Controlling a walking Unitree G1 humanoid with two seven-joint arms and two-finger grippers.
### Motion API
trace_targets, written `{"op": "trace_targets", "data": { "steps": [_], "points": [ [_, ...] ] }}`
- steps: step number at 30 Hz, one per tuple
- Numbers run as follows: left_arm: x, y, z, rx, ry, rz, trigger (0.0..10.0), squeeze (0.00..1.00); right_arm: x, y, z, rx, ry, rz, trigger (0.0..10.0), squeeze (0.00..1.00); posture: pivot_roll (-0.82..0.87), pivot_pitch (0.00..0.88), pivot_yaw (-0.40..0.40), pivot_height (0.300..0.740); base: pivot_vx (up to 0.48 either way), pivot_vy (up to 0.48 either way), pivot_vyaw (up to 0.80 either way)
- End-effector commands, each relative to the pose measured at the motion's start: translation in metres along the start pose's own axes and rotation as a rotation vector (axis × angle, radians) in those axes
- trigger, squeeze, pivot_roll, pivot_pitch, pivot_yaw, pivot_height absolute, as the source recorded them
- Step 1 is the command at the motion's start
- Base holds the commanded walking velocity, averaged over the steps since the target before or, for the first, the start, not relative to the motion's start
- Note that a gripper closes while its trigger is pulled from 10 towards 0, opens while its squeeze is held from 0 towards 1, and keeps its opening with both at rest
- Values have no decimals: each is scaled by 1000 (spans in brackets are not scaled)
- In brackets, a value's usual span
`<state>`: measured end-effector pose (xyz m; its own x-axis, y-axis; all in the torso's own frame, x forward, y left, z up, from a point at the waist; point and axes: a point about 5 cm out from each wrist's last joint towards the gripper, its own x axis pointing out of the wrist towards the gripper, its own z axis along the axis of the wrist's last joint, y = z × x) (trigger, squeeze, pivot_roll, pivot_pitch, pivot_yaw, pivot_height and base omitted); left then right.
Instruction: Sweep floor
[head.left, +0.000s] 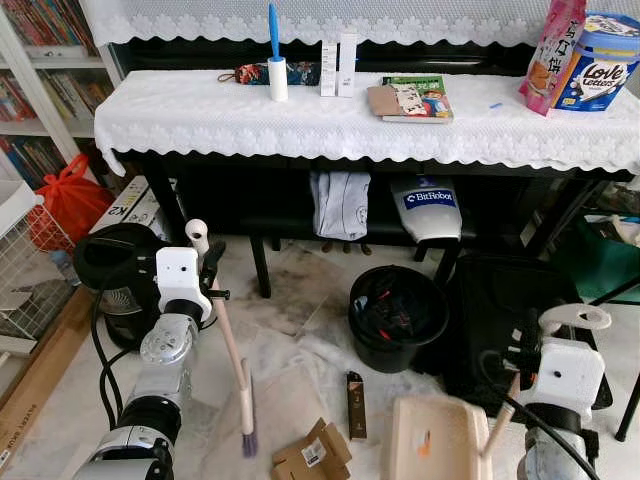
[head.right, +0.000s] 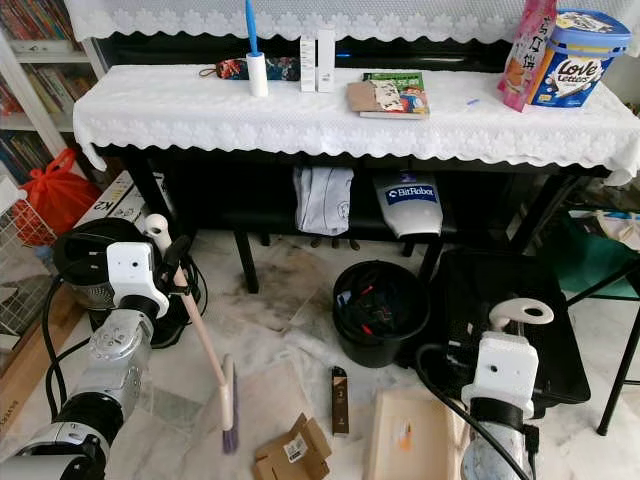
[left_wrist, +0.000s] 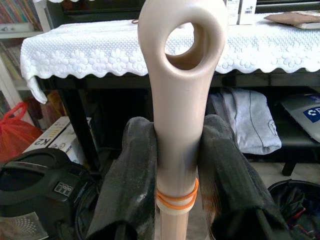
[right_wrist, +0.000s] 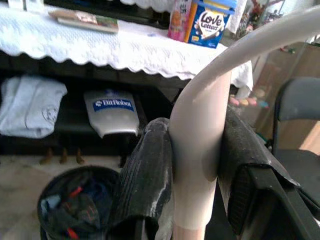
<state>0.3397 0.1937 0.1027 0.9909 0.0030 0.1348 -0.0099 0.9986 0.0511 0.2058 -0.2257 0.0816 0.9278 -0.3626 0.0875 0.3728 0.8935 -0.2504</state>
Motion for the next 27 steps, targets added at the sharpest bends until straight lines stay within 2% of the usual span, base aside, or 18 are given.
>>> {"op": "trace_targets", "data": {
  "steps": [1, 10, 17, 27],
  "points": [
    [4, 1, 7, -6, -35, 9, 10000, 0, 3, -8, 3, -31, -19, -35, 10000, 0, -161, 6, 13, 740, 0, 0, 0],
    [2, 1, 4, -6, -28, 5, 10000, 0, 2, -8, -10, -54, 23, -29, 10000, 0, -159, 15, 13, 740, 0, 0, 0],
    [-1, 5, 4, 5, -26, 4, 10000, 0, -1, 4, -33, -53, 109, 3, 10000, 0, -139, 38, 22, 740, 0, 0, 0],
    [-7, 8, -1, 18, -11, -3, 10000, 0, -2, 14, -55, -64, 165, 0, 10000, 0, -121, 62, 36, 740, 0, 0, 0]
  ]
}}
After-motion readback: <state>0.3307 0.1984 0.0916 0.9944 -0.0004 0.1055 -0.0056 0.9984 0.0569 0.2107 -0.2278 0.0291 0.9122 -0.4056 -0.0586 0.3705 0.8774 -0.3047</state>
